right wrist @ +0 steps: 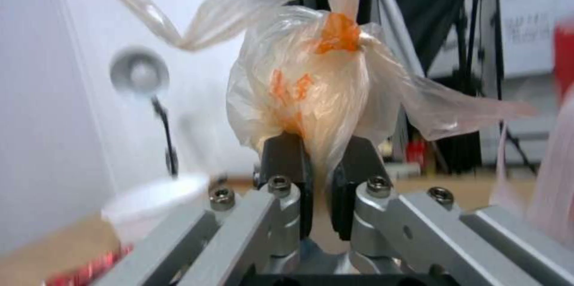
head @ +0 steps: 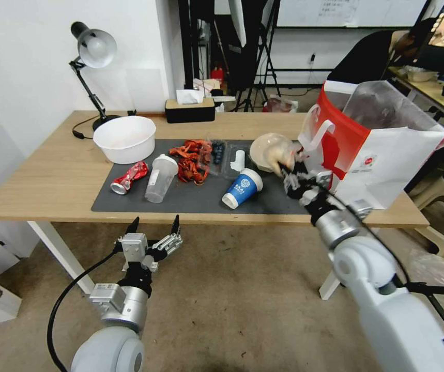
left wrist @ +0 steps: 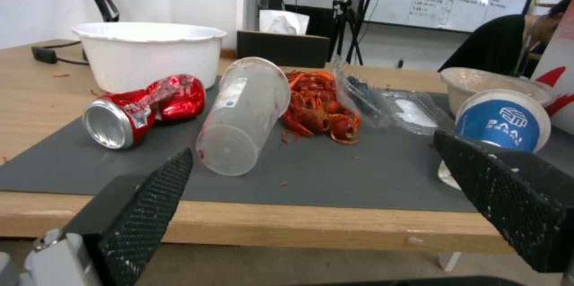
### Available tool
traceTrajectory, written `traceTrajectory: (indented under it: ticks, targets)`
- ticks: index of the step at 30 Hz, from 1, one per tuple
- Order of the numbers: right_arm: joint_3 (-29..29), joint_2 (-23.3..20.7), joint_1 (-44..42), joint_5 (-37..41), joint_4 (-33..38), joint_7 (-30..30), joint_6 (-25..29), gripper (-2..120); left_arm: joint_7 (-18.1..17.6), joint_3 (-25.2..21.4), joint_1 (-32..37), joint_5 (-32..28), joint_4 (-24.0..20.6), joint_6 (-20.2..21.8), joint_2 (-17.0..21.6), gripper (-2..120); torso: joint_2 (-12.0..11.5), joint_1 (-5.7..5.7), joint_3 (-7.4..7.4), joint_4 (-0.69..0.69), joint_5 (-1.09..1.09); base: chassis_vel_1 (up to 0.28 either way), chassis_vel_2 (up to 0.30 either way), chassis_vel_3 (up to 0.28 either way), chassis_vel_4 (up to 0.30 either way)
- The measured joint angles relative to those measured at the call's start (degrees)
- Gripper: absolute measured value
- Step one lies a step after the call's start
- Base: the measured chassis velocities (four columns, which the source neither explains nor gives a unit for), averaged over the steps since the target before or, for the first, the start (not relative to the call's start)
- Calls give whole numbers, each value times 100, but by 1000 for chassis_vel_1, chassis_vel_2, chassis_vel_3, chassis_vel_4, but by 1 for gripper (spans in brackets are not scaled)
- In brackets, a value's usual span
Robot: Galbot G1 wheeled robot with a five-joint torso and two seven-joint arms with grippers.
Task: Pick up the trash from the table and place it into the takeout bag.
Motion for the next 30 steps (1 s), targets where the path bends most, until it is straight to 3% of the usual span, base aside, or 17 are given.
traceTrajectory:
  ticks: [2, 5, 6, 10, 16, 22, 30]
  targets:
    - [93, -66, 114, 120, 100, 153, -19, 4, 0, 2, 7, 3, 0, -18, -1, 100, 0, 0, 0, 0, 0, 0, 0, 0, 0]
    - [319, -302, 590, 257, 194, 1004, -427, 4, 0, 4, 24, 13, -1, -58, -8, 100, 0, 0, 0, 0, -1, 0, 0, 0, 0]
    - [319, -302, 590, 257, 194, 1004, -427, 4, 0, 4, 24, 13, -1, -58, -8, 100, 0, 0, 0, 0, -1, 0, 0, 0, 0]
    - [410, -644, 1337, 362, -254, 2307, -1061, 4, 5, 29, 49, 32, -21, -104, -27, 100, -1, 1, 1, 0, 1, 0, 0, 0, 0]
    - [450, -787, 1849, 784, -547, 3348, -1848, 4, 15, 56, 75, 71, -21, -165, -49, 100, 0, 0, 0, 0, -1, 0, 0, 0, 0]
    - [410, -743, 2027, 942, -645, 3798, -2380, 4, 27, 76, 83, 97, -21, -189, -68, 100, 0, 1, 1, 0, 0, 0, 0, 0, 0]
    - [401, -685, 2070, 1084, -610, 3989, -2644, 34, 32, 73, 91, 107, -10, -207, -68, 100, 0, 0, 0, 0, -1, 0, 0, 0, 0]
